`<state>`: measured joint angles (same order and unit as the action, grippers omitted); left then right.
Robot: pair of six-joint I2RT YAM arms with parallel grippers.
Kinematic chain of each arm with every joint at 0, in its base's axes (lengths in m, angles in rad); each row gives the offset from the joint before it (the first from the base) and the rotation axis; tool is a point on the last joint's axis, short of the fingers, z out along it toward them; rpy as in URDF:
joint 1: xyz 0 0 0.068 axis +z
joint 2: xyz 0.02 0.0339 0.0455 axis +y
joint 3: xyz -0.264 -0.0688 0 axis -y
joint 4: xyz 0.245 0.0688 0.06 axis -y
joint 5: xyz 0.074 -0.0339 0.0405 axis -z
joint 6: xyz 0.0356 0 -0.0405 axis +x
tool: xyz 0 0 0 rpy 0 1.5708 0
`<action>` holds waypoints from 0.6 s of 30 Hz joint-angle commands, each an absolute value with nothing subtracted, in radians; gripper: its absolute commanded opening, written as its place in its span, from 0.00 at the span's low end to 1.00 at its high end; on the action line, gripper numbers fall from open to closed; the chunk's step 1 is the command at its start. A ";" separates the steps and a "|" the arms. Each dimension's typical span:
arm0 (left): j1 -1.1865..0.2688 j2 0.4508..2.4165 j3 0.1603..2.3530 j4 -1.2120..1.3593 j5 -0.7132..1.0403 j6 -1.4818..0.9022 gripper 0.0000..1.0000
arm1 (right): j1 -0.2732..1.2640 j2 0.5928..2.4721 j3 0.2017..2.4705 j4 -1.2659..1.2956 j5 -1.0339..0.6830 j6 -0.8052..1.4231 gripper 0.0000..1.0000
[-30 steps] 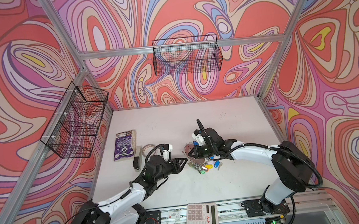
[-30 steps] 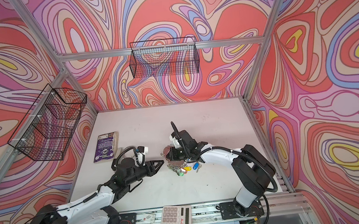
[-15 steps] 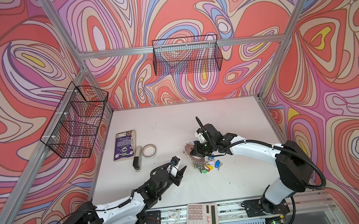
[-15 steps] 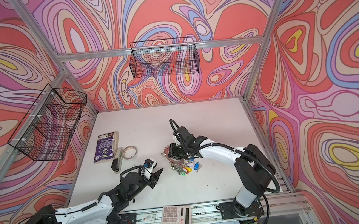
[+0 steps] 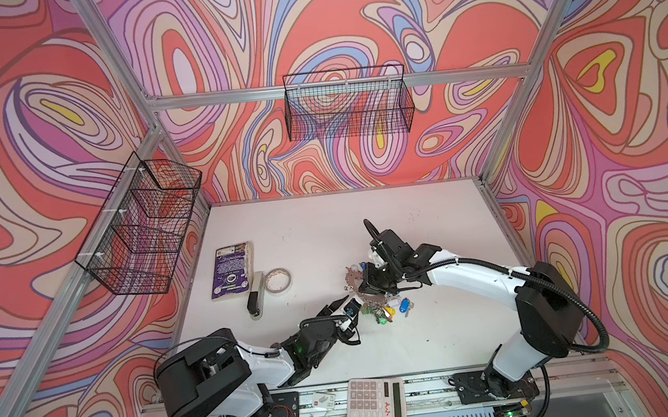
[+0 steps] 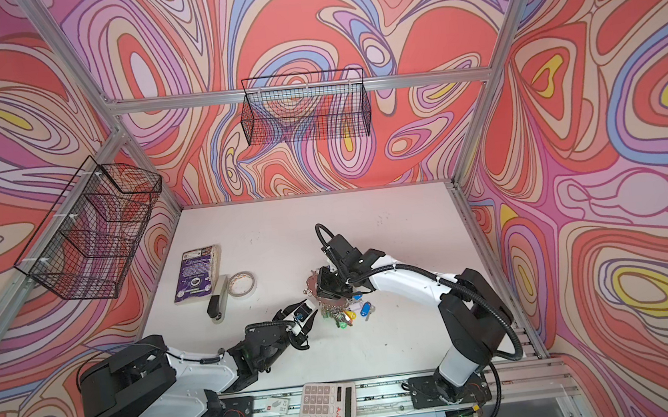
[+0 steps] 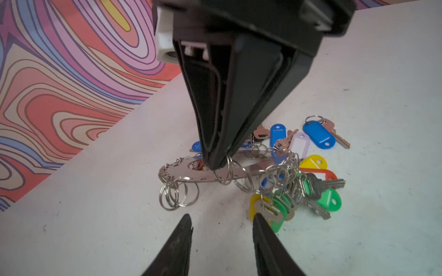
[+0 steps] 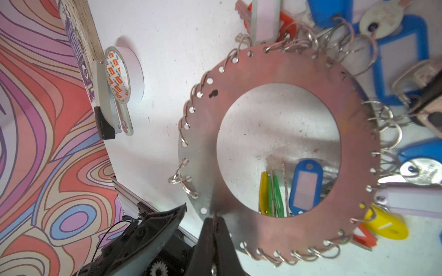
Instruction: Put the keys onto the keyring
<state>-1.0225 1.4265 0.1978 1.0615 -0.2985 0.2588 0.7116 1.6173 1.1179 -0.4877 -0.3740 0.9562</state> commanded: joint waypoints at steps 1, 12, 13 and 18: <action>-1.032 1.467 0.231 1.191 -0.360 0.286 0.41 | 0.703 1.603 1.124 -0.495 -0.365 0.974 0.00; -1.049 1.555 0.281 1.236 -0.398 0.308 0.37 | 0.693 1.600 1.117 -0.490 -0.382 0.965 0.00; -1.051 1.562 0.287 1.238 -0.410 0.306 0.37 | 0.693 1.600 1.116 -0.491 -0.382 0.965 0.00; -1.058 1.593 0.312 1.232 -0.425 0.322 0.34 | 0.693 1.593 1.108 -0.487 -0.386 0.966 0.00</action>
